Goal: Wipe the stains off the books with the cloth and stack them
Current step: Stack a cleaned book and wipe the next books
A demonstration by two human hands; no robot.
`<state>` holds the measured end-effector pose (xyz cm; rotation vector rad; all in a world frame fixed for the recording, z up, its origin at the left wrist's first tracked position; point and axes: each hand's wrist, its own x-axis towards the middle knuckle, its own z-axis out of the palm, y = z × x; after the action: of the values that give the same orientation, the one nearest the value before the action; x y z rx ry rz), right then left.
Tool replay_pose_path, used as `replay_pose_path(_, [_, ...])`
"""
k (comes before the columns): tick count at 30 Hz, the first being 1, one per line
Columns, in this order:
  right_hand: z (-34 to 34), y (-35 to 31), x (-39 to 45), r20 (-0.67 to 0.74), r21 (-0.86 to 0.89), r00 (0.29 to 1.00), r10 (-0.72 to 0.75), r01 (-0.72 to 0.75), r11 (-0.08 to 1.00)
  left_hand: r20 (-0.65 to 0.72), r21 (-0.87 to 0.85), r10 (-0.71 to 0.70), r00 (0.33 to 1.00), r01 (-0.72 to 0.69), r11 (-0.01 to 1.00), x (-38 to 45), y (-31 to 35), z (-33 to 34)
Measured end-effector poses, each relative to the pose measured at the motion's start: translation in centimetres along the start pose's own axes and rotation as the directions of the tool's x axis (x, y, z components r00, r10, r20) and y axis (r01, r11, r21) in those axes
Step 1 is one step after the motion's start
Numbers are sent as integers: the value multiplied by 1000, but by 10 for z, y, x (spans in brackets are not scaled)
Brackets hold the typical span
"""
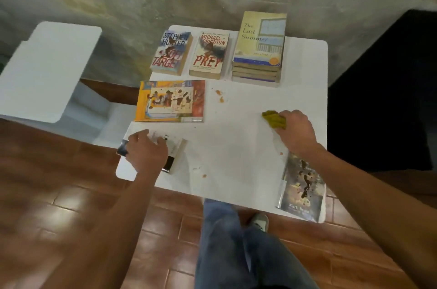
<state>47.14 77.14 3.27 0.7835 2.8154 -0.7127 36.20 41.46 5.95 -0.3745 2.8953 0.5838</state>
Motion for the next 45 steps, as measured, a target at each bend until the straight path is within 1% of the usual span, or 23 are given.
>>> replay_pose_path(2, [3,-5,-5,11,-71,999,-46,47,996,65,69,-9,998,4,998,-5,-13,-2])
replay_pose_path(5, [4,-10,-8,36,-116,998,-48,52,992,143,130,-1,990,-18,991,-8,-25,0])
replay_pose_path(8, [6,-17,-12,63,-109,997,-33,39,993,179,152,22,984,-50,987,-8,-31,2])
replay_pose_path(12, [12,-24,-19,79,-96,997,-21,29,995,187,149,58,981,-86,985,-5,-35,1])
replay_pose_path(15, [13,-29,-22,86,-85,996,-8,16,996,185,187,76,980,-111,976,-3,-37,-1])
replay_pose_path(18, [14,-30,-25,83,-45,997,4,0,999,185,193,96,978,-131,972,-1,-39,-3])
replay_pose_path(22, [13,-28,-24,54,-1,998,27,-27,1000,161,179,123,979,-152,972,-1,-44,0])
replay_pose_path(28, [20,-35,-23,27,14,997,67,-67,998,129,226,158,979,-184,957,3,-49,2])
replay_pose_path(35, [36,-77,-43,59,65,986,156,-160,985,142,231,170,975,-199,952,4,-56,-1])
replay_pose_path(37, [48,-96,-60,87,72,989,123,-130,989,136,230,173,976,-201,952,4,-58,0])
replay_pose_path(41, [81,-129,-97,144,101,989,-18,3,995,134,234,187,973,-214,948,5,-57,2])
replay_pose_path(45, [87,-136,-99,152,83,984,-88,76,994,139,249,181,974,-211,945,8,-53,0])
